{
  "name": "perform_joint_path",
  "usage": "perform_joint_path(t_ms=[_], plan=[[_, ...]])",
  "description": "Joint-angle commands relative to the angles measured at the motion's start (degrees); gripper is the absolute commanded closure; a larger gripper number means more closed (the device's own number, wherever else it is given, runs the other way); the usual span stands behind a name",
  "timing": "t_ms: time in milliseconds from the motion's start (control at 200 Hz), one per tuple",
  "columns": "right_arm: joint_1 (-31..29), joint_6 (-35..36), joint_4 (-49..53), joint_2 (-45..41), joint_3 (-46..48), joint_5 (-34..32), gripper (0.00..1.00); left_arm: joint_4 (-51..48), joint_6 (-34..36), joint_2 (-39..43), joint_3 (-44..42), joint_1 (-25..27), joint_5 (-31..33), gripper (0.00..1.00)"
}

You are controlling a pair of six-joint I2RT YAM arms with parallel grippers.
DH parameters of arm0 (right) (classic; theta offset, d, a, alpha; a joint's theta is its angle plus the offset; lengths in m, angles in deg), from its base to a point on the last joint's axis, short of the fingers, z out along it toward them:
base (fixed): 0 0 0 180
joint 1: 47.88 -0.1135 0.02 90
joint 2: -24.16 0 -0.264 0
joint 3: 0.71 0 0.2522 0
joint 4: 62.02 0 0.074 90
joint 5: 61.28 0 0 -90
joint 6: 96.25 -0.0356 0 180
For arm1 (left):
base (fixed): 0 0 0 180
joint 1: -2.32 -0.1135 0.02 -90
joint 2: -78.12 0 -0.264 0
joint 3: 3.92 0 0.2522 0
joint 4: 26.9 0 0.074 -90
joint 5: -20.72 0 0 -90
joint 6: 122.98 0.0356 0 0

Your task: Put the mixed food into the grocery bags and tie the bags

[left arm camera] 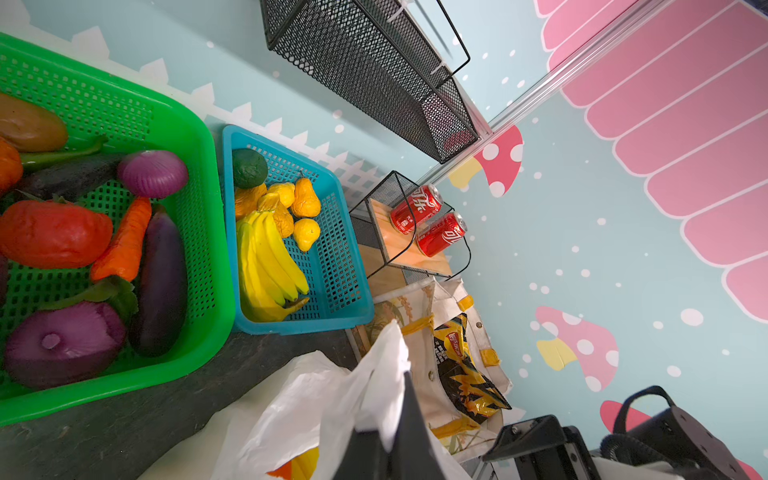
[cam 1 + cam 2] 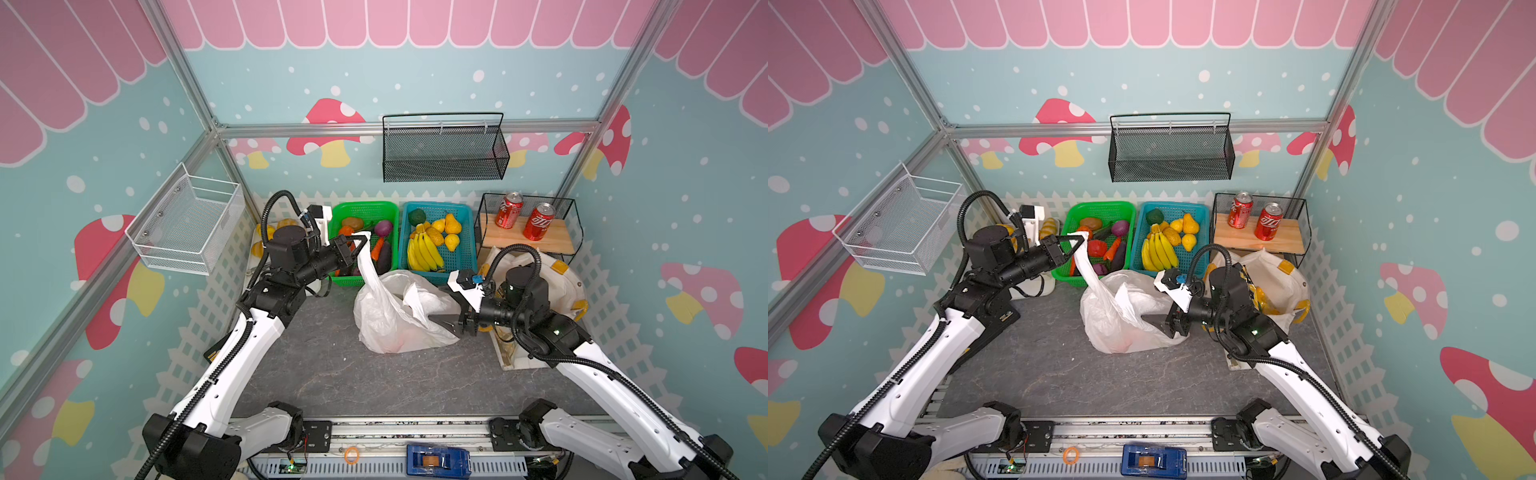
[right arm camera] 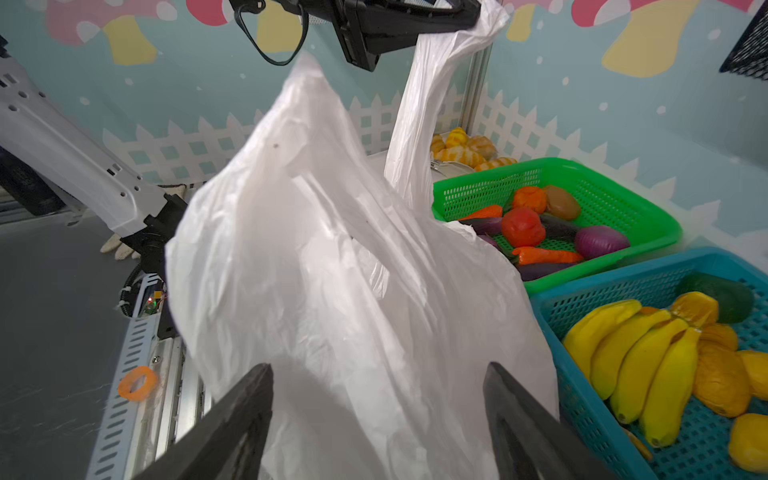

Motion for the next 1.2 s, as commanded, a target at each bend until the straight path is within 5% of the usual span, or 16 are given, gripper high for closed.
perform_joint_path(t_ms=[0,145,225,330,550,710,846,1031,1196], plan=[[1.2,0.0,-6.8,2.2,0.4,7.1,0.42,-1.3,1.4,-0.2,1.4,-0.3,0.4,1.00],[2.2,-1.6,-11.5,4.3,0.5,8.3,0.86,-1.3,1.5,-0.2,1.5,-0.4,0.4,1.00],[3.2,-4.6,-14.4,4.6,1.0,6.0,1.00,-1.5,1.8,0.1,1.4,-0.5,0.7,1.00],[6.2,-12.7,-18.4,4.8,2.0,2.1,1.00,-3.0,3.4,1.3,1.3,-1.2,1.6,0.88],[10.3,-30.8,-29.7,6.7,7.3,0.8,1.00,-2.2,7.5,10.6,-5.0,-3.1,12.6,0.44],[10.3,-32.3,-31.8,6.8,8.3,-0.4,1.00,-0.2,12.4,16.4,-7.5,-2.1,10.2,0.37],[10.3,-32.3,-31.9,6.6,8.3,-2.0,1.00,-0.2,23.4,19.1,-6.5,9.8,11.9,0.37],[10.4,-32.8,-34.2,5.4,9.5,-2.3,1.00,-3.0,38.9,10.2,1.1,33.4,29.5,0.28],[10.3,-33.0,-34.9,4.8,10.1,-1.6,1.00,-4.0,48.2,-1.9,10.4,40.9,38.4,0.20]])
